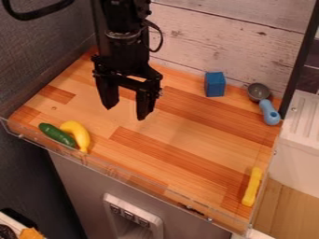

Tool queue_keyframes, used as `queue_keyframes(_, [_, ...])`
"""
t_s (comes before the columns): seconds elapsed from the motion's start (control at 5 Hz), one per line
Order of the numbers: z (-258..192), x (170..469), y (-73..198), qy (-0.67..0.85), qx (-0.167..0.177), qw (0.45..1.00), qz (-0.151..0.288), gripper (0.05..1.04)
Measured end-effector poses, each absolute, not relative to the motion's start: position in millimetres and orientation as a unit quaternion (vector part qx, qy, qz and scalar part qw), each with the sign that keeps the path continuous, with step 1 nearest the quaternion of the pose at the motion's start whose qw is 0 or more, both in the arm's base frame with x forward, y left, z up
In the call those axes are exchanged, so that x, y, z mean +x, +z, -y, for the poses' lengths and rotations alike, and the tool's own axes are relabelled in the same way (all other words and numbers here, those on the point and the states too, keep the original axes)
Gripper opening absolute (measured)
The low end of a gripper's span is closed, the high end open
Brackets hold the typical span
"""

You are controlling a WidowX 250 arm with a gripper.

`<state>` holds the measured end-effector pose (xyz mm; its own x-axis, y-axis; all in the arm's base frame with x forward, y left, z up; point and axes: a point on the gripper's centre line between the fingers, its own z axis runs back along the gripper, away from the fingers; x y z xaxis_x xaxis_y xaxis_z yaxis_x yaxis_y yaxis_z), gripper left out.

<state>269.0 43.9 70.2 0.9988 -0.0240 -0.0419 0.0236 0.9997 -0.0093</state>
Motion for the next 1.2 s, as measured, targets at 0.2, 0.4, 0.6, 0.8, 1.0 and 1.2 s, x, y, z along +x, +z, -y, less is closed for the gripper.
queue_keyframes(0.2, [-56.8, 277.7, 64.5, -0.073, -0.01, 0.997, -0.027, 0.995])
queue_keyframes(0.4, [-80.5, 303.3, 63.4, -0.161, -0.015, 0.986, -0.028, 0.995])
queue_keyframes(0.6, [-106.7, 334.8, 63.4, -0.247, -0.019, 0.969, -0.027, 0.998])
queue_keyframes(0.8, [-135.2, 358.4, 62.3, -0.288, -0.021, 0.957, -0.025, 0.998])
queue_keyframes(1.0, [-159.7, 364.9, 64.7, -0.273, -0.021, 0.961, -0.022, 0.998])
queue_keyframes(1.2, [-176.3, 363.2, 69.0, -0.223, -0.017, 0.974, -0.02, 0.996])
